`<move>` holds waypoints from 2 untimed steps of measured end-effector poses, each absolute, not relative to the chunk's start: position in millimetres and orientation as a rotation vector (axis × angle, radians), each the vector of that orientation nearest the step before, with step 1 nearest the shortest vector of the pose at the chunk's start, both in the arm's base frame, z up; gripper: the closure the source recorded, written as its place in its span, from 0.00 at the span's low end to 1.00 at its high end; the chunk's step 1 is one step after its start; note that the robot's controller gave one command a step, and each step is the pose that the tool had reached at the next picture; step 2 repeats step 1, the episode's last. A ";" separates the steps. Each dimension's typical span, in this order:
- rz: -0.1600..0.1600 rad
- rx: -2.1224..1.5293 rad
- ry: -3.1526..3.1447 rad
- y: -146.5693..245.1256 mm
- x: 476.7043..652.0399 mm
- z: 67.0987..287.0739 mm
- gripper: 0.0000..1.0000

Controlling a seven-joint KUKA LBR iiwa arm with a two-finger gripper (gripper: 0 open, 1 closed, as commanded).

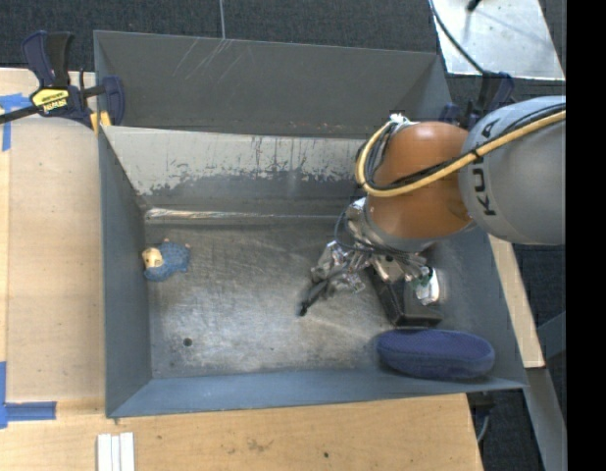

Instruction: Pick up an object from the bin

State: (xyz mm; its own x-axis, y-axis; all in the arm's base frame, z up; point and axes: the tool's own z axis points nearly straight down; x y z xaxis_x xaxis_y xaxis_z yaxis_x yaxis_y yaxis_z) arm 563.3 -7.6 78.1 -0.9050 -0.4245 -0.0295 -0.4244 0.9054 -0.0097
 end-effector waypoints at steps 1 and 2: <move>-0.006 -1.017 2.960 -14.3 573.6 202.4 1.00; -0.006 -1.017 2.960 -14.3 573.6 202.4 1.00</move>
Offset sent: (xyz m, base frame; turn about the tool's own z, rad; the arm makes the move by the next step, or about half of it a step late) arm 0.0075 -0.0061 0.1197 -0.2251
